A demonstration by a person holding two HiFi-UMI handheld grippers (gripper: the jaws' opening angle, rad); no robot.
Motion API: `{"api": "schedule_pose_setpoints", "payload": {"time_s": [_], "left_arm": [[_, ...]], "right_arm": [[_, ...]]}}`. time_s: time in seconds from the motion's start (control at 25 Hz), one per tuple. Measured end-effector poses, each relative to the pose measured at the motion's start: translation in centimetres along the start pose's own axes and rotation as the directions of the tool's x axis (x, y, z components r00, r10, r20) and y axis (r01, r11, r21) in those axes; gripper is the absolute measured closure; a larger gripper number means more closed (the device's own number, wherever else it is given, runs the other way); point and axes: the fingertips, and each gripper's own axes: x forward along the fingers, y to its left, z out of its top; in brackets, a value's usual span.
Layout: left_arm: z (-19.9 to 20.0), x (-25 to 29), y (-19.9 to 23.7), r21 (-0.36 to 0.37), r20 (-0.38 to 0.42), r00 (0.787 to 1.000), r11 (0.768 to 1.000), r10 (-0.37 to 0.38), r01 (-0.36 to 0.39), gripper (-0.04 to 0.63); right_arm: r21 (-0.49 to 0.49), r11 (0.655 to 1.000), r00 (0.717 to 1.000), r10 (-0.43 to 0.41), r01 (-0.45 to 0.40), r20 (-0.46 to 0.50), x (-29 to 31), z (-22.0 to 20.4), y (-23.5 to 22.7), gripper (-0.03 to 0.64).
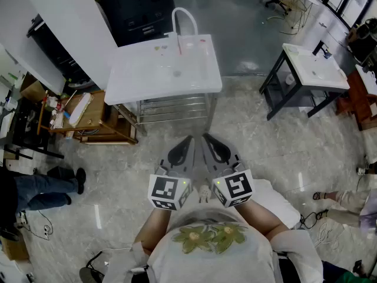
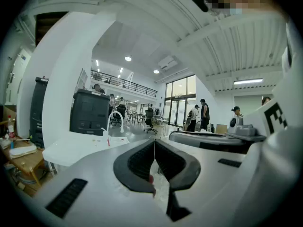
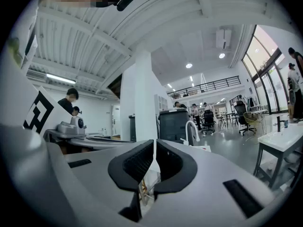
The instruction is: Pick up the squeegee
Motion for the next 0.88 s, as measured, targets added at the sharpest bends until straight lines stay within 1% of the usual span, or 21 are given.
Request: {"api": "schedule_pose_setpoints", "payload": {"time_s": [0.12,0.32,0.48,0.68,0.88], "left_arm": [[-0.6,0.2,-0.4,-0.022,-0.019,1.000,1.000,-0.005,0.004,0.583],[-0.5,1.7,-0.3,-0.008,-0.015,1.000,1.000,-0.013,0.013,0.583],[-0.2,3.8,0.5,-0.010,-0.018,1.000,1.000,-0.026,0.026,0.583],[0.6,7.3,2.9,-0.007,-0.020,0.999,0.999,-0.036,0.035,0.583],[2.3,11.4,6.6,-0.012,-0.008,1.000,1.000,-0.029,0.029,0.583]], "right_arm": [[-0.014,1.000,1.000,0.007,-0.007,0.000,-0.4,-0.2,-0.1,0.584],[-0.015,1.000,1.000,0.015,-0.015,0.016,0.1,-0.3,-1.3,0.584],[-0.018,1.000,1.000,0.022,-0.022,0.006,1.7,-0.3,-2.3,0.584],[-0.022,0.999,1.000,0.028,-0.028,-0.002,5.3,0.1,-4.6,0.584],[-0.024,0.999,0.999,0.046,-0.046,-0.017,10.5,0.4,-6.6,0.583]]}}
